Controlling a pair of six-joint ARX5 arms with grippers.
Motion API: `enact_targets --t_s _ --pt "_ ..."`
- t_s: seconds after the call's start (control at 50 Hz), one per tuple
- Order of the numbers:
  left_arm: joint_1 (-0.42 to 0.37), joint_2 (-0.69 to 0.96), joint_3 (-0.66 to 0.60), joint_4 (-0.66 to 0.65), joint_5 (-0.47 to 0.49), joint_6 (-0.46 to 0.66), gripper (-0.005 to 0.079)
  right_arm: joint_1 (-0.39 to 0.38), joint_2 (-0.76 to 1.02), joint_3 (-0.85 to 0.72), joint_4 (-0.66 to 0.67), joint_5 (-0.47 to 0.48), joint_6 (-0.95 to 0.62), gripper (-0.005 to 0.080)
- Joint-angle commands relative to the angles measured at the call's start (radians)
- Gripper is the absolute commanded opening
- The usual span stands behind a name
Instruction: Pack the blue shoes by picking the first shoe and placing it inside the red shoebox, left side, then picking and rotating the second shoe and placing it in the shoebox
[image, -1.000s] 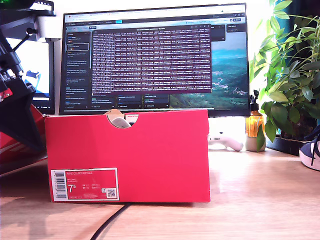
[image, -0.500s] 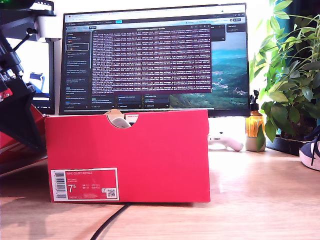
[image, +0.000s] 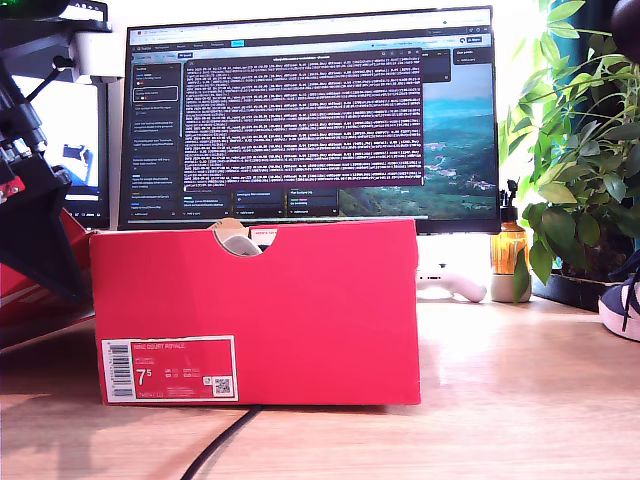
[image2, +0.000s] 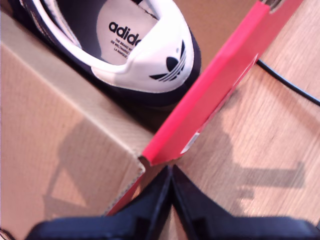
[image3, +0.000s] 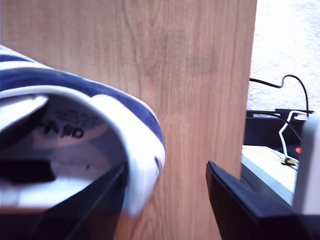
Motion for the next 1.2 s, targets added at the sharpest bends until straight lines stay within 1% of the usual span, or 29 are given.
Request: enact_targets --t_s 0.0,0.14,0.28,0.36,0.4,0.48,0.58,0.74,0.92,1.12,1.18 --pt "-0.003 0.01 -0.003 0.006 0.005 0.002 -0.0017 -0.008 0.016 -0.049 0.013 -0.025 0.004 0.0462" --pt "-0.003 0.01 -0.003 0.006 0.005 0.002 -0.0017 -0.008 0.016 -0.082 0.045 -0.031 0.004 0.0457" --pt "-0.003 0.01 -0.003 0.006 0.005 0.002 -0.0017 -0.011 0.016 -0.083 0.06 -0.03 0.005 0.0378" --pt "-0.003 0.01 -0.003 0.006 0.005 0.002 -0.0016 -0.016 0.016 -0.082 0.07 -0.03 0.011 0.0302" --pt "-0.003 0.01 -0.003 0.006 0.005 0.002 -0.0017 -0.016 0.016 -0.082 0.071 -0.03 0.027 0.0252" --pt "-0.003 0.01 -0.003 0.006 0.005 0.002 -0.0017 -0.015 0.016 -0.083 0.072 -0.031 0.06 0.0122" --pt "-0.003 0.01 -0.003 0.006 0.005 0.002 -0.0017 -0.015 0.016 -0.082 0.074 -0.03 0.086 -0.0018" --pt "-0.003 0.01 -0.003 0.006 0.005 0.002 -0.0017 -0.015 0.016 -0.082 0.069 -0.022 0.068 -0.0011" --pt "-0.003 0.01 -0.003 0.006 0.005 0.002 -0.0016 -0.015 0.015 -0.079 0.048 -0.023 -0.056 -0.0011" --pt "-0.003 0.01 -0.003 0.006 0.005 0.002 -0.0016 -0.014 0.008 -0.059 -0.019 -0.021 -0.116 -0.0011" --pt "-0.003 0.01 -0.003 0.006 0.005 0.002 -0.0017 -0.014 -0.001 -0.051 -0.031 -0.019 -0.157 -0.0011"
